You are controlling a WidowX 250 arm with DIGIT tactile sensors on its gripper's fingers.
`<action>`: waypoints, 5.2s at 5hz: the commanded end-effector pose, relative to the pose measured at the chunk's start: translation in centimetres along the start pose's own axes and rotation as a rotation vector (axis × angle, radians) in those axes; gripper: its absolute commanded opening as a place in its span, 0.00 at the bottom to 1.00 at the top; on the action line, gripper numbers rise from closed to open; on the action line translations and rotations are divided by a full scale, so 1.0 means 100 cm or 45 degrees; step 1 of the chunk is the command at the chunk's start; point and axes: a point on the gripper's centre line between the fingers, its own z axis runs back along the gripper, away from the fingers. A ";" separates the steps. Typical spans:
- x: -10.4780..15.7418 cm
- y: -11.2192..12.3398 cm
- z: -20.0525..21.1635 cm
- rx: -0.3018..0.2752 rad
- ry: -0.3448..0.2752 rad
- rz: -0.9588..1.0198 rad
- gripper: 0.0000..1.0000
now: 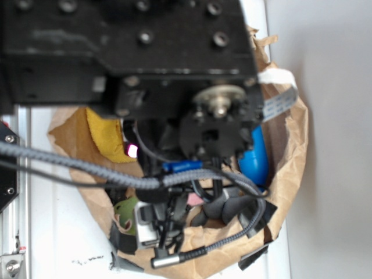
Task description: Grab the green animal.
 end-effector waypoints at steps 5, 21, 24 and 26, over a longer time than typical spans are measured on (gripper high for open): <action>0.033 0.022 -0.016 -0.149 0.009 -0.863 1.00; 0.004 -0.001 -0.092 -0.078 0.079 -1.136 1.00; 0.003 -0.004 -0.098 -0.154 -0.014 -1.157 1.00; -0.002 -0.007 -0.102 -0.151 0.023 -1.180 1.00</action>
